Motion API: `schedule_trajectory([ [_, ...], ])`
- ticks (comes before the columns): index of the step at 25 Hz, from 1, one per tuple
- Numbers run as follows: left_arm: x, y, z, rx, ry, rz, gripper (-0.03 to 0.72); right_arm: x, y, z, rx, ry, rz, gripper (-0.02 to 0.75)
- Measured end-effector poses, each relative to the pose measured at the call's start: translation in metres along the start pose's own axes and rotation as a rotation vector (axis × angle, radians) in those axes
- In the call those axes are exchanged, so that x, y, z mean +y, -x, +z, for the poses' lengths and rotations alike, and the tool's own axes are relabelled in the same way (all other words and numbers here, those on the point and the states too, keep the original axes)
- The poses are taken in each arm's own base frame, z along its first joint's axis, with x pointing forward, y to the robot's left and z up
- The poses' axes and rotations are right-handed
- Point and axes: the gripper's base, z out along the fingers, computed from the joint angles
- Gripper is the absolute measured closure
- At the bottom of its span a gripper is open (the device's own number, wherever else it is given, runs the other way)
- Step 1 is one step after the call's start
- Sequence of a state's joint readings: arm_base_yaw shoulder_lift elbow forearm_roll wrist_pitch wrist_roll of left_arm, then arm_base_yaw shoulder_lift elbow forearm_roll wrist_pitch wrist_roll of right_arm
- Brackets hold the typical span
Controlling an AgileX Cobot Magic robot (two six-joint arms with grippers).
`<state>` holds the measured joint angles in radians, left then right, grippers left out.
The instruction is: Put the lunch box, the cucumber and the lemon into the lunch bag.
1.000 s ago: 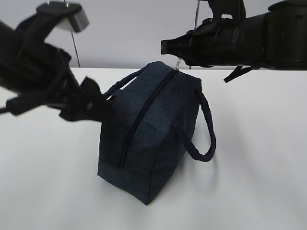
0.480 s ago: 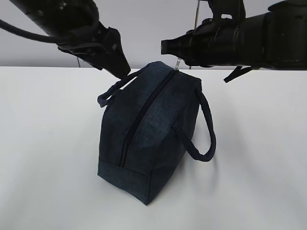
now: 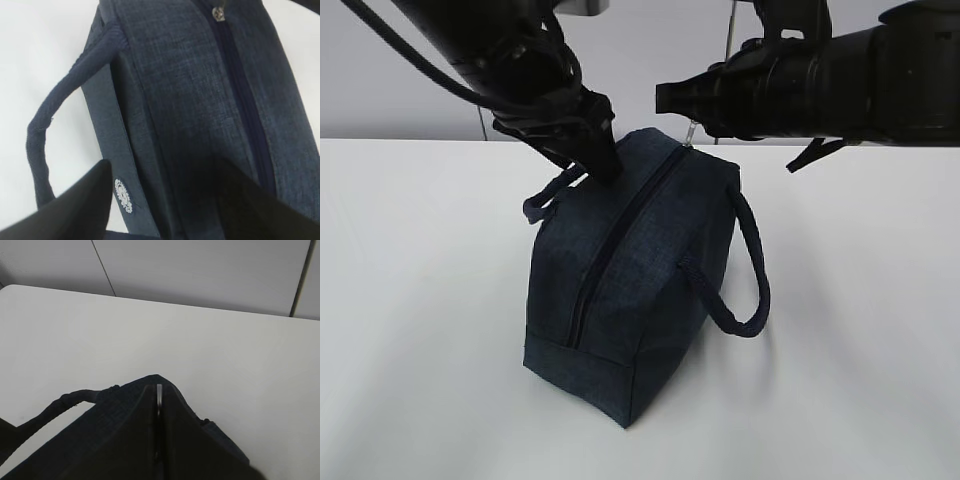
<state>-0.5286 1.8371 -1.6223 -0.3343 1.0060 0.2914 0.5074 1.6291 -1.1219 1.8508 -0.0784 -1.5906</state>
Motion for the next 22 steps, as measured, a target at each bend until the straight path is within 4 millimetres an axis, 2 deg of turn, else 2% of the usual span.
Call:
schedule_trajectory([
  [4,0.002,-0.001,0.012,0.022,-0.014,-0.009,0.253,0.0,0.0,0.0,0.0,0.0,0.0,0.738],
  [7,0.005,-0.001,0.02,0.039,-0.017,-0.015,0.318,0.0,0.0,0.0,0.0,0.0,0.0,0.738],
  [15,0.006,0.0,0.024,0.025,-0.016,-0.018,0.656,0.0,0.0,0.0,0.0,0.004,0.0,0.738],
  [17,0.006,0.0,0.024,0.025,-0.017,-0.012,0.686,0.0,0.0,0.0,0.0,0.004,-0.002,0.738],
  [22,0.006,0.0,0.024,0.031,-0.017,0.002,0.692,0.0,0.0,0.0,0.0,0.004,-0.014,0.738],
])
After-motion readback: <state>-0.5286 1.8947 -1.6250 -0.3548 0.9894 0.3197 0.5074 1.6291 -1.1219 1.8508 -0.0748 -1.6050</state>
